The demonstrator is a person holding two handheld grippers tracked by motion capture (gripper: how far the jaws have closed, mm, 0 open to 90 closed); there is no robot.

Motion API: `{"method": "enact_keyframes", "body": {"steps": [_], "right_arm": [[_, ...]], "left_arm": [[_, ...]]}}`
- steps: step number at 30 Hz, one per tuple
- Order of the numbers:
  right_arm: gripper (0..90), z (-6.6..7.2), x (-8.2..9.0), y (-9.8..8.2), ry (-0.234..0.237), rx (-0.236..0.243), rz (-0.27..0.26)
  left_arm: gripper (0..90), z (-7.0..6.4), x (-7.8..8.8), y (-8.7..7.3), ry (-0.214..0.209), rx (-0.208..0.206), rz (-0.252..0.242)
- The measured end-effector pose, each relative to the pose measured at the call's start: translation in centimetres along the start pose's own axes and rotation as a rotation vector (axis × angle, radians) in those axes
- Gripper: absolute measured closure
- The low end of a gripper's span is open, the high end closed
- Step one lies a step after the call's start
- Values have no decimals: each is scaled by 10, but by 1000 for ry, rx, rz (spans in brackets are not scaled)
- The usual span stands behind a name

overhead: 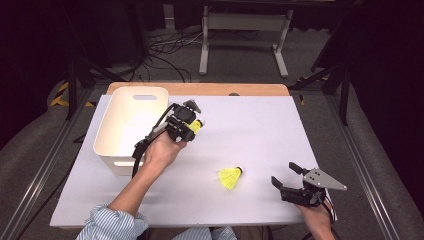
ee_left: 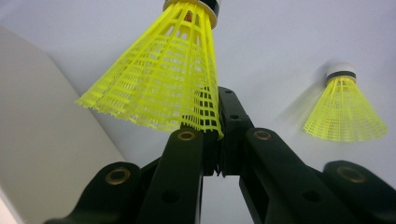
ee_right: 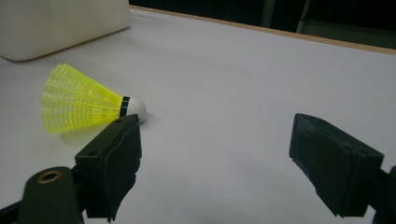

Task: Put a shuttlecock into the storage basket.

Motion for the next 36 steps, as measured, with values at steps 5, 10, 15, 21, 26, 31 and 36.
{"method": "enact_keyframes", "body": {"steps": [5,10,15,21,26,31,36], "right_arm": [[174,0,0,0,-1,0,2],[175,0,0,0,-2,0,2],[175,0,0,0,-2,1,3],[176,0,0,0,-2,3,2],[175,0,0,0,-2,4,2],[175,0,0,0,-2,4,2],[175,0,0,0,-3,3,2]], "left_arm": [[884,6,4,1,0,11,-3],[884,11,7,2,-2,15,-10],[883,15,12,3,-14,31,-25],[884,20,16,4,-10,30,-31],[884,25,20,4,-9,41,-36],[883,29,23,5,-3,46,-36],[884,31,28,7,5,47,-40]]}}
Point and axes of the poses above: each handheld gripper's, and its own axes: x roughly backward along the jaws, y roughly out of its top, z roughly to its left, the point moved 3 cm from there along -x, roughly forward along the jaws, and after that the axes turned 11 degrees about y, right-handed, at the moved point
